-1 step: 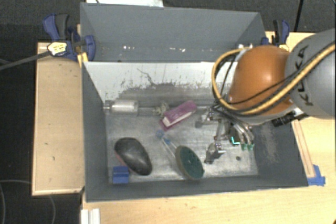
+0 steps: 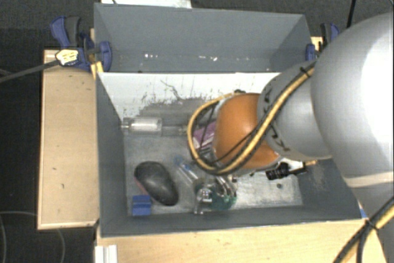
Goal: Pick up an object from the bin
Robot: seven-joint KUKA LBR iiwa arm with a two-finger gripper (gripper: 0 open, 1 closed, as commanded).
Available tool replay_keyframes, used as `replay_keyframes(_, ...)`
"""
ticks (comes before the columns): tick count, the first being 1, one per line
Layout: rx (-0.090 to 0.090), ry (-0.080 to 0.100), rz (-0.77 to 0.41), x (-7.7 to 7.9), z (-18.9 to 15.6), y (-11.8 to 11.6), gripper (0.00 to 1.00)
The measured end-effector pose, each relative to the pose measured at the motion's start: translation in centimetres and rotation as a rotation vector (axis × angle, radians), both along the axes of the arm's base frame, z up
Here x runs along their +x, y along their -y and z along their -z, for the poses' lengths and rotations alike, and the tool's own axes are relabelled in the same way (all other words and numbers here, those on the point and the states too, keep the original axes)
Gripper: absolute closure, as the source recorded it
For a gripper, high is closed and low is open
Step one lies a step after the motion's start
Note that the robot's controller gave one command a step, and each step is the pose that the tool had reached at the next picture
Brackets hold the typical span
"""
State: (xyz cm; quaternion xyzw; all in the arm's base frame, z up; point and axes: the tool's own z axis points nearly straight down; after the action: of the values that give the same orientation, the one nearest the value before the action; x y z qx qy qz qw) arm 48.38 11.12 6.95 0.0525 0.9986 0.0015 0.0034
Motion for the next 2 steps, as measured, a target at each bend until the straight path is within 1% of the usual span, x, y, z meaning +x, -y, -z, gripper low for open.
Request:
replay_keyframes(1,-0.001,-0.003,0.251,-0.3,-3.1,1.3,0.00)
replay_keyframes(2,-0.001,-0.009,0.493,-0.5,-3.0,3.3,0.00)
